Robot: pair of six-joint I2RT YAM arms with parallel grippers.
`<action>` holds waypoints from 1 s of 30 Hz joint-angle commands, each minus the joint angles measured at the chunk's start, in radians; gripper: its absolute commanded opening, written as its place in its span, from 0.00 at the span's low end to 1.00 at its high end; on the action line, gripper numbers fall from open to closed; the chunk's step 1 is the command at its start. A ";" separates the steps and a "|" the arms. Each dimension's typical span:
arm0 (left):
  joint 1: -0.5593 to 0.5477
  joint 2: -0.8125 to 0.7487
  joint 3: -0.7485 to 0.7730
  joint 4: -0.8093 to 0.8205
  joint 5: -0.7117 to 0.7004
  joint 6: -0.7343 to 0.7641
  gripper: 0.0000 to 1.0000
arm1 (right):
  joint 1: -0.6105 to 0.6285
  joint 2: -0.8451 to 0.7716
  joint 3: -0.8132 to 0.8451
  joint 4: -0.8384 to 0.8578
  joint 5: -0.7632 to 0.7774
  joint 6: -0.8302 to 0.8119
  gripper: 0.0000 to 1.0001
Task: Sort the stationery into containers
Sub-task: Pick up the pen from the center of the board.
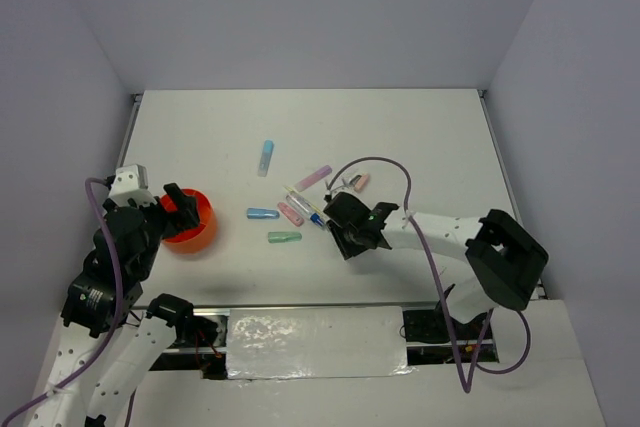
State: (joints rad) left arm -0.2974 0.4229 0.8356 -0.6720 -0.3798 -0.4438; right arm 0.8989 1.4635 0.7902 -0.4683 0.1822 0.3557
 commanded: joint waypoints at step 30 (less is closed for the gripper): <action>-0.025 -0.004 -0.004 0.049 0.010 0.022 0.99 | 0.005 0.048 -0.051 0.181 -0.024 0.022 0.24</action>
State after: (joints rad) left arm -0.3172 0.4229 0.8352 -0.6720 -0.3786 -0.4438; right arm 0.8989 1.5513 0.7761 -0.2691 0.1905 0.3531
